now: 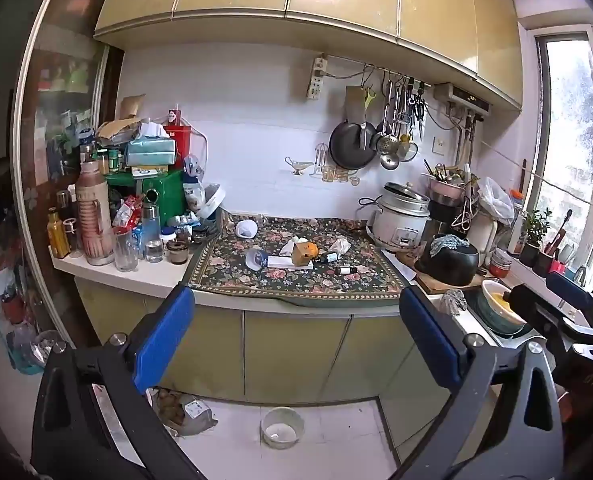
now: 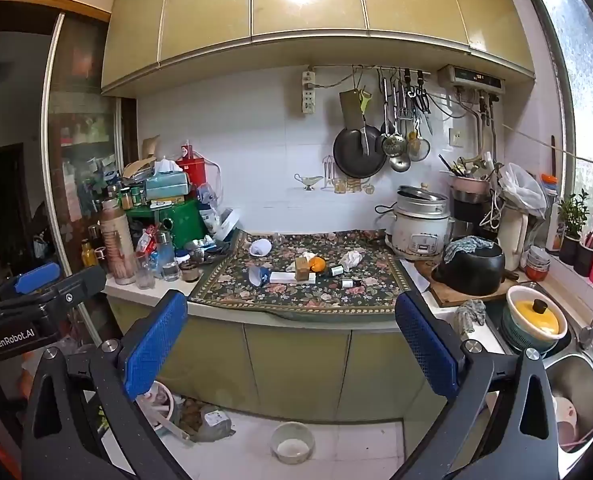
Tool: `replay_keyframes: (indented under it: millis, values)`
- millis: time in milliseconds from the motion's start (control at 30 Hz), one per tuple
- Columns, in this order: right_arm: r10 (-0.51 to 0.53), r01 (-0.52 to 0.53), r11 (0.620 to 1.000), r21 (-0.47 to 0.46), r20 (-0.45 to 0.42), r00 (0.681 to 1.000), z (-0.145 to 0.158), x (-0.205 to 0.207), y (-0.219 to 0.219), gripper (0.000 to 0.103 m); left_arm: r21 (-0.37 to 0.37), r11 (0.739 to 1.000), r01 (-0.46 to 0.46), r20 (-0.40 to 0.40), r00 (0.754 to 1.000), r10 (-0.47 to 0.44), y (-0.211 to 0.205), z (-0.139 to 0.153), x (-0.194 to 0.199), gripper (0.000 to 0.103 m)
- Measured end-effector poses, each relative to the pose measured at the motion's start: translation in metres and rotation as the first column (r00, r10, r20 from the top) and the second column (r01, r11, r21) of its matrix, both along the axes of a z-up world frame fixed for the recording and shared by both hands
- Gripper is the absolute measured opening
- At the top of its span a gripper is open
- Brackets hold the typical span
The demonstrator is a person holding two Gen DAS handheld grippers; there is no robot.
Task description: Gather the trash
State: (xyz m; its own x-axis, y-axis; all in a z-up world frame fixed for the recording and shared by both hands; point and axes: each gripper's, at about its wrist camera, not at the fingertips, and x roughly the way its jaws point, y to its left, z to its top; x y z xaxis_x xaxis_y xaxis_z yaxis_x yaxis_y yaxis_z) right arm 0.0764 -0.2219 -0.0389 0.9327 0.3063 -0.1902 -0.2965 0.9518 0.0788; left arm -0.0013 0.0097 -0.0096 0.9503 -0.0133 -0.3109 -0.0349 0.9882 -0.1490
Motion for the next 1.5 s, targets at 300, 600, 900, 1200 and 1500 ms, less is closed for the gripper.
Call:
replay_keyframes:
  millis: [300, 600, 900, 1200, 1500]
  values:
    - [-0.003, 0.003, 1.000, -0.001, -0.014, 1.000, 0.002, 0.000, 0.002, 0.103, -0.013, 1.000, 0.000, -0.044, 0.999, 0.000, 0.000, -0.008, 0.008, 0.103]
    - [-0.002, 0.003, 1.000, 0.028, -0.046, 0.999, -0.008, 0.009, -0.006, 0.103, -0.005, 1.000, 0.004, -0.050, 0.999, -0.004, -0.007, -0.010, 0.006, 0.103]
    - [-0.001, 0.003, 1.000, 0.028, -0.049, 0.999, -0.008, 0.008, -0.004, 0.103, -0.010, 1.000, 0.007, -0.057, 0.998, -0.008, -0.003, -0.014, 0.012, 0.103]
    - [-0.003, 0.004, 1.000, 0.028, -0.052, 0.999, -0.007, 0.009, -0.004, 0.103, -0.008, 1.000, 0.009, -0.065, 0.998, -0.009, -0.002, -0.017, 0.013, 0.103]
    - [-0.003, 0.004, 0.999, 0.032, -0.049, 0.999, -0.008, 0.009, -0.006, 0.103, -0.005, 1.000, 0.010, -0.066, 0.998, -0.010, -0.002, -0.014, 0.016, 0.103]
